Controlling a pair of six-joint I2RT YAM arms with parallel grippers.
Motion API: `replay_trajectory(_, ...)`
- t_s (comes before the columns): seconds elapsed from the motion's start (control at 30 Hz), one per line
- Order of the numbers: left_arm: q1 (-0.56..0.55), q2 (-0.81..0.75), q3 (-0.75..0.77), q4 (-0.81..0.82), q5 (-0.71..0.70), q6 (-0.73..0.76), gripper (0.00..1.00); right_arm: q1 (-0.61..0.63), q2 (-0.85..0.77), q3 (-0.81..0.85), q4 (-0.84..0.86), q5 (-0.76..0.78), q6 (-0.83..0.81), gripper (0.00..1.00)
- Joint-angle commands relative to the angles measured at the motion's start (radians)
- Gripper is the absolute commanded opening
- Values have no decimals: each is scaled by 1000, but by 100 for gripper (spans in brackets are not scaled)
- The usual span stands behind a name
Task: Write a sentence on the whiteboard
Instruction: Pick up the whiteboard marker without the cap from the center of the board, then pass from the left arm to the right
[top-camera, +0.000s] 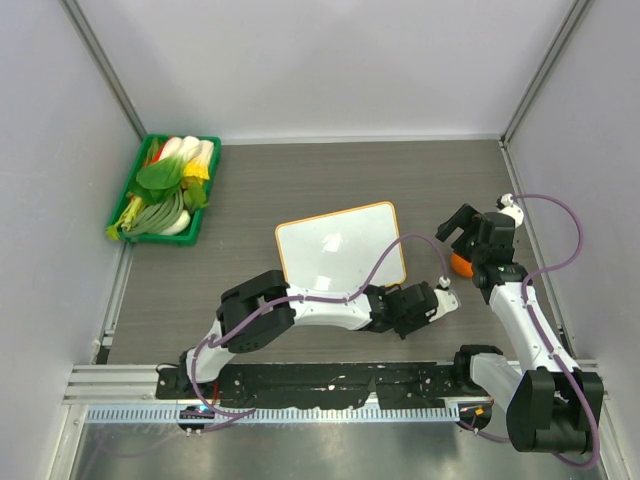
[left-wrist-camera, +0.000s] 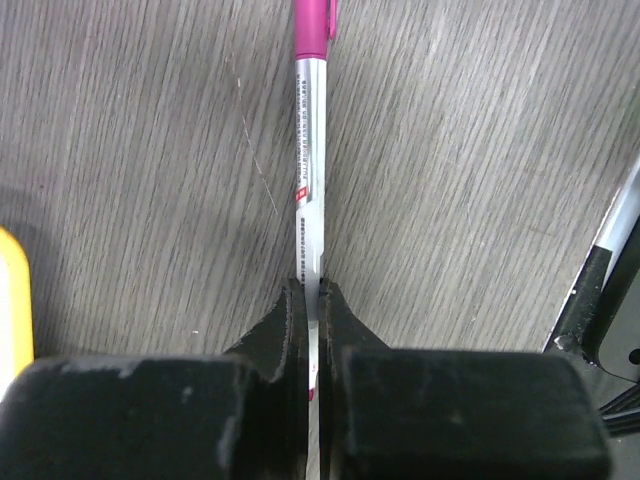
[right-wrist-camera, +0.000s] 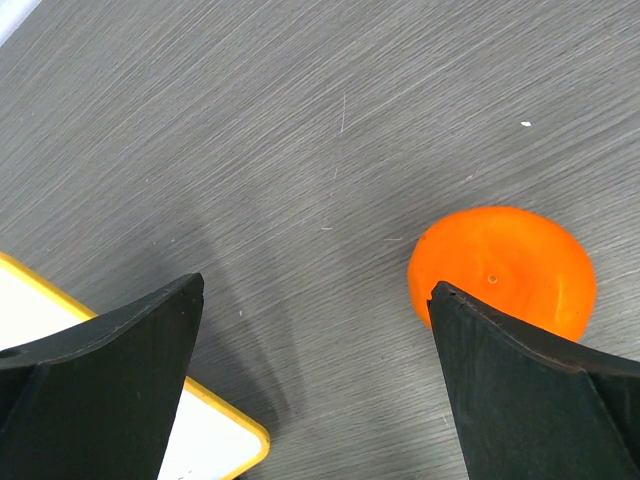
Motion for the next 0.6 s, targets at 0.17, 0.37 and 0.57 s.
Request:
replay_trajectory(0.17, 13, -99, -107, 54, -81, -20, 0, -2, -19, 56, -20, -7, -22, 99)
replay_trajectory(0.37, 64, -349, -227, 48, -32, -58, 0, -2, -5, 143, -54, -88, -52, 99)
replay_trajectory(0.57, 209, -616, -342, -47, 88, -103, 0, -2, 21, 218, -54, -168, -48, 99)
